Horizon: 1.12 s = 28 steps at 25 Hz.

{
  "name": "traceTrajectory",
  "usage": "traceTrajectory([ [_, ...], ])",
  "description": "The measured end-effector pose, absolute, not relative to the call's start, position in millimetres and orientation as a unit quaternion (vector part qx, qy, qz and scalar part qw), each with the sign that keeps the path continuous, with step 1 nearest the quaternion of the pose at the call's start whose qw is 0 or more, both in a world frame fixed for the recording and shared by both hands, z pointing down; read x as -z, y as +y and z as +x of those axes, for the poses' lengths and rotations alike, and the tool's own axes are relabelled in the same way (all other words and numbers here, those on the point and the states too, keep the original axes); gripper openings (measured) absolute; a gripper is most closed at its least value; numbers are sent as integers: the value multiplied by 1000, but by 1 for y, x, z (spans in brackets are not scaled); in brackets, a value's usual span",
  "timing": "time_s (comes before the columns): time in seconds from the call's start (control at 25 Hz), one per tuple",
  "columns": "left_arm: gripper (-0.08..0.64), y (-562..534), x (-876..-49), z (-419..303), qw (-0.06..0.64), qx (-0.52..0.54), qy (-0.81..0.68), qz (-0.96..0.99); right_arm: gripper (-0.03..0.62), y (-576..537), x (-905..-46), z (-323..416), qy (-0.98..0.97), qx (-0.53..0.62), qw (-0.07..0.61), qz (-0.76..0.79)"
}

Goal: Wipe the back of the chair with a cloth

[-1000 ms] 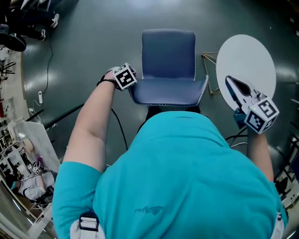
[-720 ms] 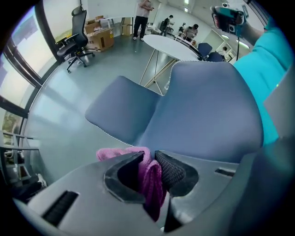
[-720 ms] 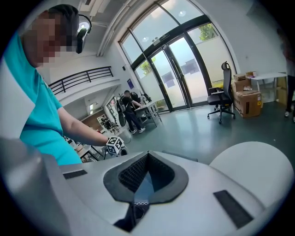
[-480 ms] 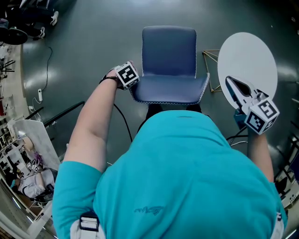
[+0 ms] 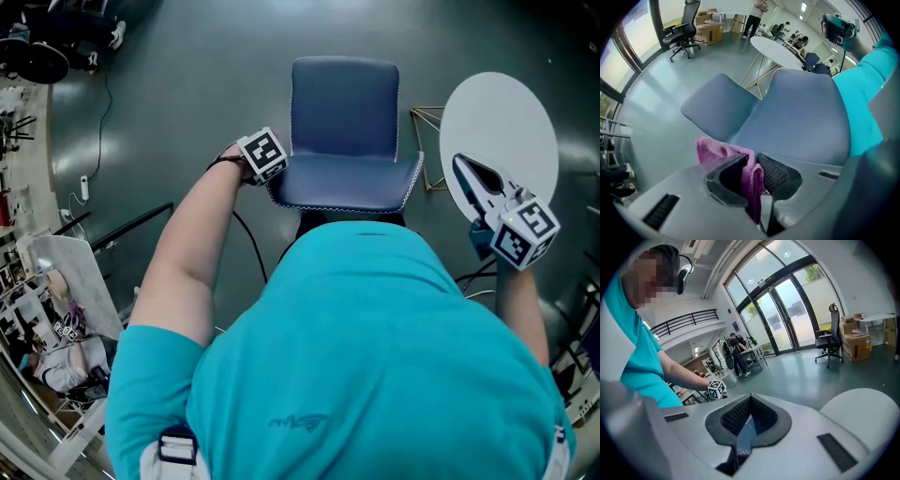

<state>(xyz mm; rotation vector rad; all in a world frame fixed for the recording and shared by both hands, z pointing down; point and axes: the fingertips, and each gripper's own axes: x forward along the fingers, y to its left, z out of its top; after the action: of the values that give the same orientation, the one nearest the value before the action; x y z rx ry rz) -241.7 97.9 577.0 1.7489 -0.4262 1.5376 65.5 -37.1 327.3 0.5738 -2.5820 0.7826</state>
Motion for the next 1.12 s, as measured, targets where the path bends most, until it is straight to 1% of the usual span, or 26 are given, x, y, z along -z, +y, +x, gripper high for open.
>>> traceTrajectory([
  [0.56, 78, 114, -547, -211, 447, -552, -163, 685, -2, -47, -325, 68, -923, -277, 175, 201],
  [0.88, 78, 130, -531, -195, 438, -565, -154, 683, -3, -46, -320, 68, -925, -278, 164, 203],
  [1.12, 78, 132, -523, -179, 445, -557, -164, 682, -3, -47, -323, 78, -923, -281, 159, 208],
])
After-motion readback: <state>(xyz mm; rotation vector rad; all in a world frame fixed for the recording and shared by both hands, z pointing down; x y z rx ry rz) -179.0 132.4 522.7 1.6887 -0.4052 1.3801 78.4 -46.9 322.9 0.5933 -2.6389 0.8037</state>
